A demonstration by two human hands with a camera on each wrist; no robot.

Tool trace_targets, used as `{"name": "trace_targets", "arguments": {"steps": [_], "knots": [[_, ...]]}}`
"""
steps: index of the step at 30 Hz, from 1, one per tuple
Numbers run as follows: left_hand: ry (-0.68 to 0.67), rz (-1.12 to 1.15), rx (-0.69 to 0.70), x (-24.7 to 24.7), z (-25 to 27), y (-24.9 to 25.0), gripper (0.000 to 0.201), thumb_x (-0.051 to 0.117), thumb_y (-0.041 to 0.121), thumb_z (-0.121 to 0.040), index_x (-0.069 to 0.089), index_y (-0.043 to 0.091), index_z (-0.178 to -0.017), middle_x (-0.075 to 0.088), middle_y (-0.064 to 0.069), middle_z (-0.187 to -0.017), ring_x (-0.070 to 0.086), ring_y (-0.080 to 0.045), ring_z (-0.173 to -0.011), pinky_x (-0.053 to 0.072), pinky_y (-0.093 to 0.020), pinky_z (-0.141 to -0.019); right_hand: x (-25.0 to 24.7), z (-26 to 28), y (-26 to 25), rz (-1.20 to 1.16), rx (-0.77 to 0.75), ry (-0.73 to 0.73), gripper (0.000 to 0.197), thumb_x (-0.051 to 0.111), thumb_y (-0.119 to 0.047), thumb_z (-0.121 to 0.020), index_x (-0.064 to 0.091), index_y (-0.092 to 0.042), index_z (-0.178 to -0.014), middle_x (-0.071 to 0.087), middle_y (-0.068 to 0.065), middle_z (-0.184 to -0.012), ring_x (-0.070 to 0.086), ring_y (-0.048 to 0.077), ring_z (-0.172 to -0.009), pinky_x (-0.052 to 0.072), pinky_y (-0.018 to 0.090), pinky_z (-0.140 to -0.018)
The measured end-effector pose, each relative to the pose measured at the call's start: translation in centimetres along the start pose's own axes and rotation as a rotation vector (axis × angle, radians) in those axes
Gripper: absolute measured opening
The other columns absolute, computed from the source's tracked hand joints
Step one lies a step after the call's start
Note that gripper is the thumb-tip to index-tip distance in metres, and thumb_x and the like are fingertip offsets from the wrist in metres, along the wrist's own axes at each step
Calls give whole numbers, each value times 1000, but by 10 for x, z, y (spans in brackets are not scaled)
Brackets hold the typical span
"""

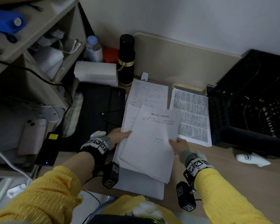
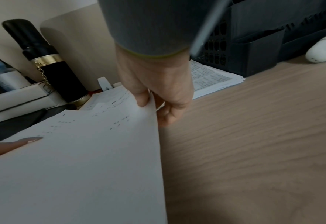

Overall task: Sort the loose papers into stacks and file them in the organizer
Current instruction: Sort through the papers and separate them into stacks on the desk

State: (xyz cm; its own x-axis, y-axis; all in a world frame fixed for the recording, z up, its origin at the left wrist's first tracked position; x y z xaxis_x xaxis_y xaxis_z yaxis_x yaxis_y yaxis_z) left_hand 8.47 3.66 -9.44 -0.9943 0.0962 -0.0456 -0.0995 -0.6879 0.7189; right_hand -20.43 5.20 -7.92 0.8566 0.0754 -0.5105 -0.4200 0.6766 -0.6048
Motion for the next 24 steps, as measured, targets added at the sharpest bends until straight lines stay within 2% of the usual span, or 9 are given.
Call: {"name": "trace_targets", "arguments": {"steps": [2, 4, 6, 8, 10, 13, 16, 20, 24], "knots": [[33, -11, 29, -1, -1, 1, 45, 66, 27, -89, 58, 4, -127, 63, -13, -125, 61, -27, -114, 48, -36, -100, -4, 0, -1, 14, -5, 27, 32, 52, -17, -90, 63, 9, -104, 62, 15, -88, 57, 28, -79, 48, 36, -69], [58, -19, 48, -1, -2, 1, 43, 66, 26, -90, 59, 4, -125, 64, -13, -124, 62, -28, -112, 49, -38, -99, -10, -1, -2, 22, -2, 54, 31, 50, -15, -90, 63, 9, -104, 60, 16, -87, 53, 26, -79, 43, 33, -69], [65, -12, 61, -2, 0, 2, 40, 64, 25, -91, 59, 4, -125, 64, -12, -123, 62, -27, -110, 50, -39, -98, -18, -2, -2, 21, 1, 81, 26, 49, -14, -89, 65, 5, -98, 65, 20, -95, 55, 27, -82, 46, 37, -74], [60, 33, 73, -2, 0, 3, 39, 64, 27, -91, 60, 5, -124, 64, -12, -123, 63, -28, -108, 50, -43, -98, -29, 0, -1, 26, 10, 113, 24, 48, -14, -89, 65, -1, -99, 66, 19, -104, 60, 32, -92, 49, 41, -85], [64, 90, 87, -4, 1, 6, 35, 65, 28, -91, 61, 8, -119, 66, -12, -120, 65, -27, -106, 51, -44, -96, -42, 0, 3, 54, 23, 149, 34, 48, -17, -89, 62, -1, -117, 63, 17, -119, 58, 36, -109, 47, 41, -97], [82, 203, 115, -9, 5, 17, 31, 63, 24, -92, 60, 7, -117, 65, -11, -115, 64, -22, -95, 53, -37, -87, -65, 4, 10, 105, 73, 208, 43, 45, -17, -94, 49, 0, -133, 50, 18, -139, 47, 37, -127, 37, 38, -108], [74, 298, 146, -15, 8, 31, 36, 63, 23, -92, 59, 4, -122, 65, -11, -115, 64, -23, -96, 54, -35, -82, -87, 5, 19, 128, 119, 266, 46, 42, -11, -97, 39, 4, -140, 38, 19, -148, 37, 34, -135, 29, 34, -110], [35, 360, 181, -21, 10, 47, 31, 63, 26, -91, 60, 9, -118, 67, -10, -111, 66, -22, -94, 55, -39, -85, -100, 4, 20, 133, 117, 336, 42, 38, -10, -98, 43, 6, -136, 40, 21, -145, 37, 36, -134, 30, 35, -109], [27, 402, 228, -33, 10, 69, 40, 60, 26, -93, 56, 5, -127, 64, -14, -122, 65, -27, -100, 53, -43, -87, -108, 11, 9, 111, 89, 417, 39, 37, -9, -98, 44, 5, -134, 42, 24, -142, 39, 40, -130, 33, 36, -104]]}}
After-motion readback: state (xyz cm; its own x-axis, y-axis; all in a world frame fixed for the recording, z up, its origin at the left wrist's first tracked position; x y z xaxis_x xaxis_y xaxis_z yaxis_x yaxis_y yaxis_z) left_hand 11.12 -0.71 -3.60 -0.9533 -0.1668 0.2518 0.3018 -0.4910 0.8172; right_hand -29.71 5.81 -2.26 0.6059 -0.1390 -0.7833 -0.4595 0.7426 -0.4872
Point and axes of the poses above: each hand's wrist, its own z-axis away from the middle knuckle, its own x-axis out of the palm, y = z × x, the point moved 8 cm from there along -z, towards the middle knuckle
